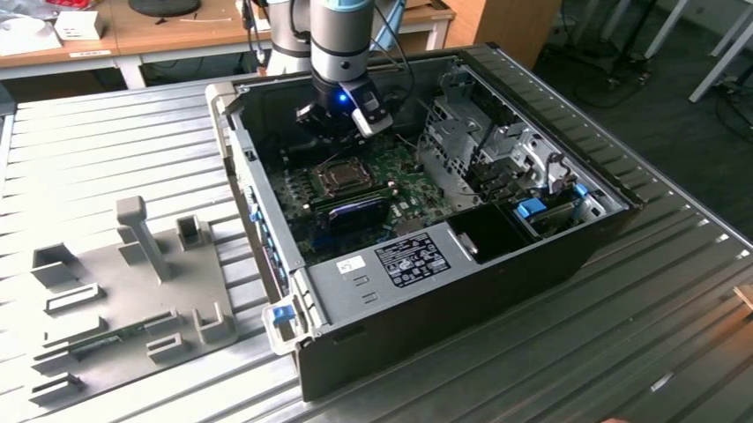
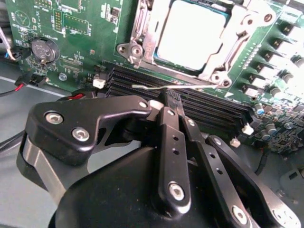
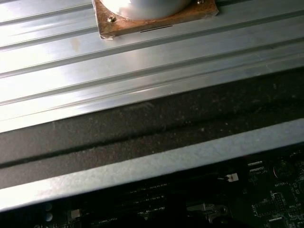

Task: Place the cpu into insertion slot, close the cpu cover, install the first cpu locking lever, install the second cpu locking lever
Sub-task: 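Install the first cpu locking lever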

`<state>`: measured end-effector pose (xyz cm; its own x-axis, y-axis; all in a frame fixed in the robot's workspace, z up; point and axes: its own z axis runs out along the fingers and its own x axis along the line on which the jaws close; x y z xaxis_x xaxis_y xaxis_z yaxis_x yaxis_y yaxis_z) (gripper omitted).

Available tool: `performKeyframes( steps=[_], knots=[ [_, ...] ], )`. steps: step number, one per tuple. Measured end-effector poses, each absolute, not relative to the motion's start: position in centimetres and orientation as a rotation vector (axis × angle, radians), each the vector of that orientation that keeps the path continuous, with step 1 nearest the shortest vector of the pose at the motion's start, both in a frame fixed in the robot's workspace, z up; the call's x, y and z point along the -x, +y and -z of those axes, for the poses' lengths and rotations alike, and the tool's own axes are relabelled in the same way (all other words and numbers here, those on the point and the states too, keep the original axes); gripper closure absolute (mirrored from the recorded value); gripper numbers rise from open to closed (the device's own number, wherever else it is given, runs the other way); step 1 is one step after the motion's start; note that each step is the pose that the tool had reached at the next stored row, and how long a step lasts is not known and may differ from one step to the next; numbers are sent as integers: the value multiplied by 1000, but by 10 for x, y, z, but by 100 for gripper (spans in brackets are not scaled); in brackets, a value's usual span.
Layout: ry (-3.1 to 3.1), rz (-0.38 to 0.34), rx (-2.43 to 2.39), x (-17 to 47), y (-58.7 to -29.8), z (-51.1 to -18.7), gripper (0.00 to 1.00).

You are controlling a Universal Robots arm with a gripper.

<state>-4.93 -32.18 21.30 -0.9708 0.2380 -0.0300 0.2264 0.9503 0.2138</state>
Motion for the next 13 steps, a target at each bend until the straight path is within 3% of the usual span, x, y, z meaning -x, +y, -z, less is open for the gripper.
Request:
performKeyframes(
  steps=[13],
  knots=[
    [3048,-324,-363,49,-322,-210,90]
  ],
)
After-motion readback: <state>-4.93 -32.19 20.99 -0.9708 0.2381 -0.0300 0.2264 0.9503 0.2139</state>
